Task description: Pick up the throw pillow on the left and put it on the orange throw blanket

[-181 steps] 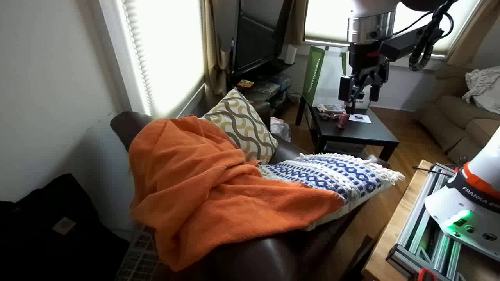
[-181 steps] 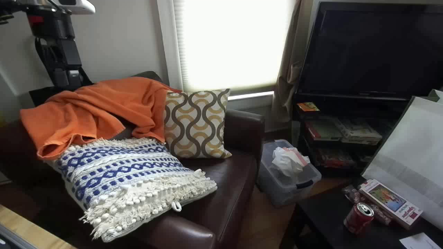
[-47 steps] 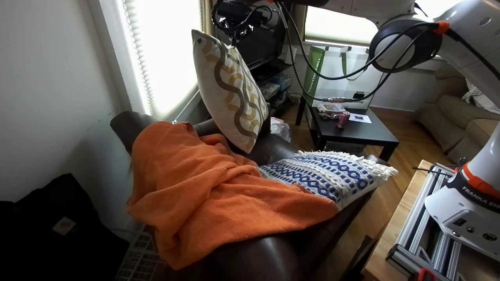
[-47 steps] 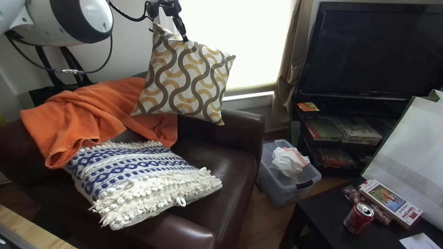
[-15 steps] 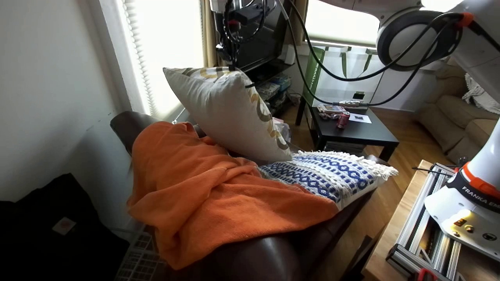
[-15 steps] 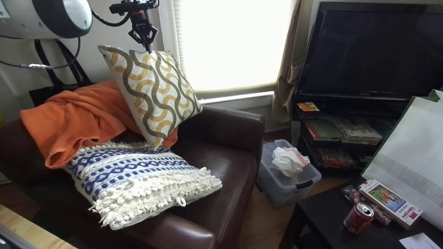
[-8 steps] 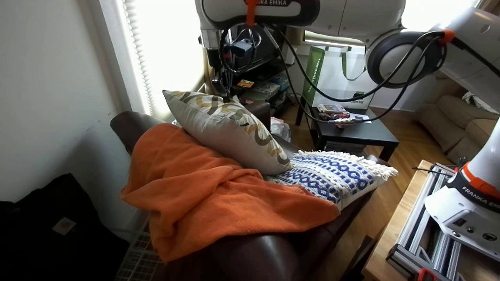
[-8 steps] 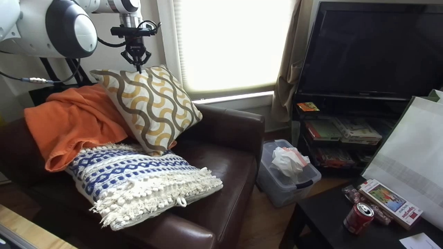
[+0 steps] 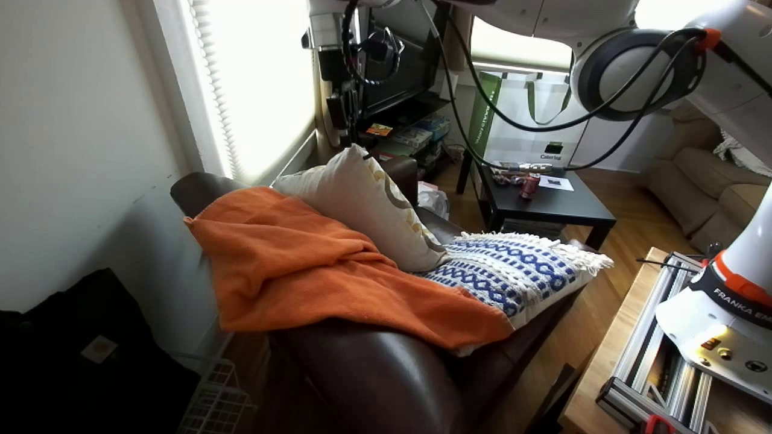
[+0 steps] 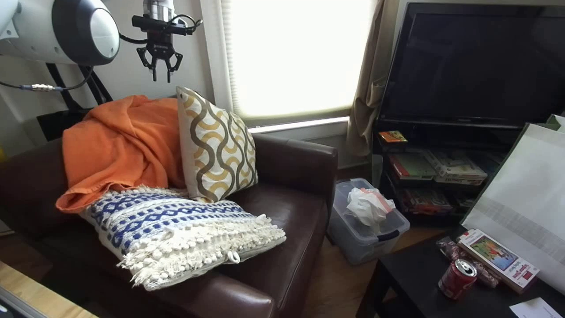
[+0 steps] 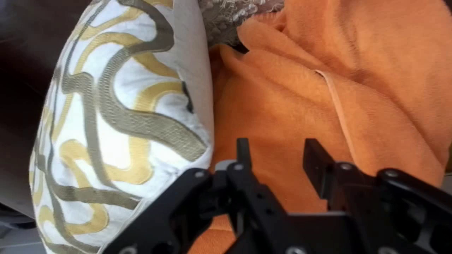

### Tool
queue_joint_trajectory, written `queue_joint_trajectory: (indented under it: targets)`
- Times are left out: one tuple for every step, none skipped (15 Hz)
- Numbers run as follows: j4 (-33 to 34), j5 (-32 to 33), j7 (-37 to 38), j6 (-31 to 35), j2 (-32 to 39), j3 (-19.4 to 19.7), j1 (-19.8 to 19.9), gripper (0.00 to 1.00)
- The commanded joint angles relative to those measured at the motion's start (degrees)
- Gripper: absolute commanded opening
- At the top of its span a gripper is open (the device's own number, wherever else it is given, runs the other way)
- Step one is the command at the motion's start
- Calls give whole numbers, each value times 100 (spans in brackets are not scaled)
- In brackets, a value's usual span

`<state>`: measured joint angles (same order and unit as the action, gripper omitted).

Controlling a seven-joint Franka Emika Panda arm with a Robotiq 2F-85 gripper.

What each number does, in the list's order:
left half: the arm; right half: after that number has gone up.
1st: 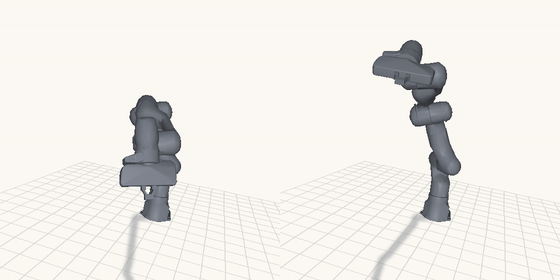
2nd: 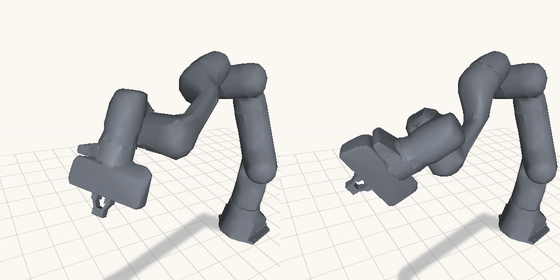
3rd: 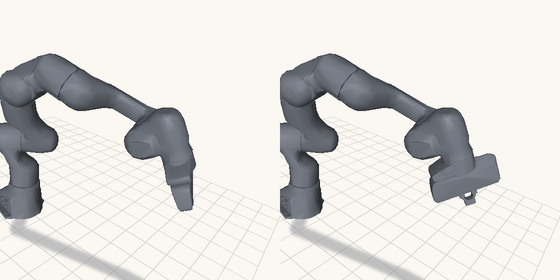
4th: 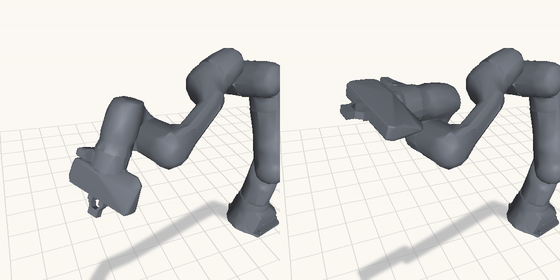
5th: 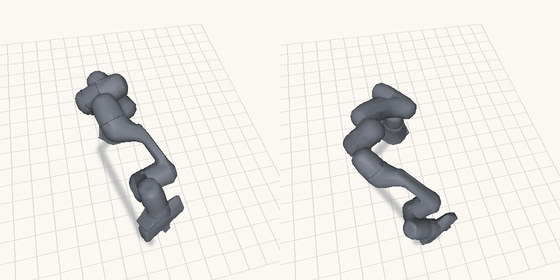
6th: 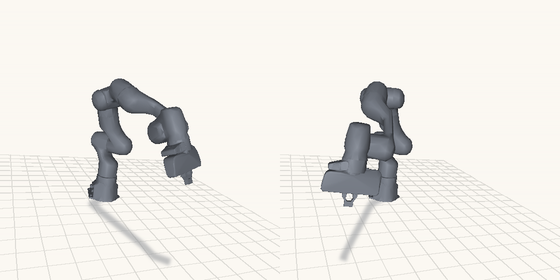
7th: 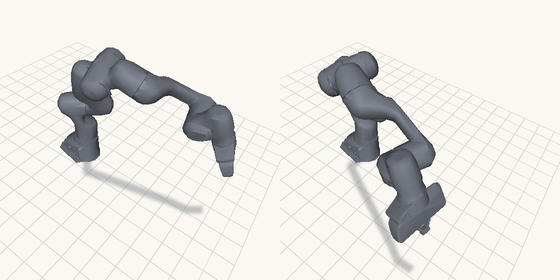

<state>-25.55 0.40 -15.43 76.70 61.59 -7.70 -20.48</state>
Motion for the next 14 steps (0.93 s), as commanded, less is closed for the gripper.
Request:
queue_joint_trajectory:
  targets:
    - [-80, -187, 336, -368, -472, -47, 121, 78]
    - [-92, -196, 470, -433, -564, -26, 140, 84]
    - [-118, -252, 717, -553, -664, -28, 175, 91]
    - [-121, -215, 996, -605, -744, 41, 172, 99]
    - [-127, -133, 1343, -675, -821, 142, 151, 100]
    - [-138, -102, 1594, -761, -893, 195, 147, 100]
    - [-123, -44, 1841, -783, -955, 273, 119, 100]
    - [-102, -34, 2011, -798, -1012, 306, 111, 100]
    - [-47, 15, 2011, -702, -1068, 342, 81, 100]
    - [-6, 139, 1971, -610, -1122, 421, 34, 100]
    - [1, 275, 1880, -586, -1191, 496, -4, 100]
    - [-2, 420, 1824, -584, -1247, 578, -40, 99]
    - [-1, 457, 1718, -574, -1292, 577, -22, 100]
    - [9, 476, 1671, -535, -1326, 573, -3, 100]
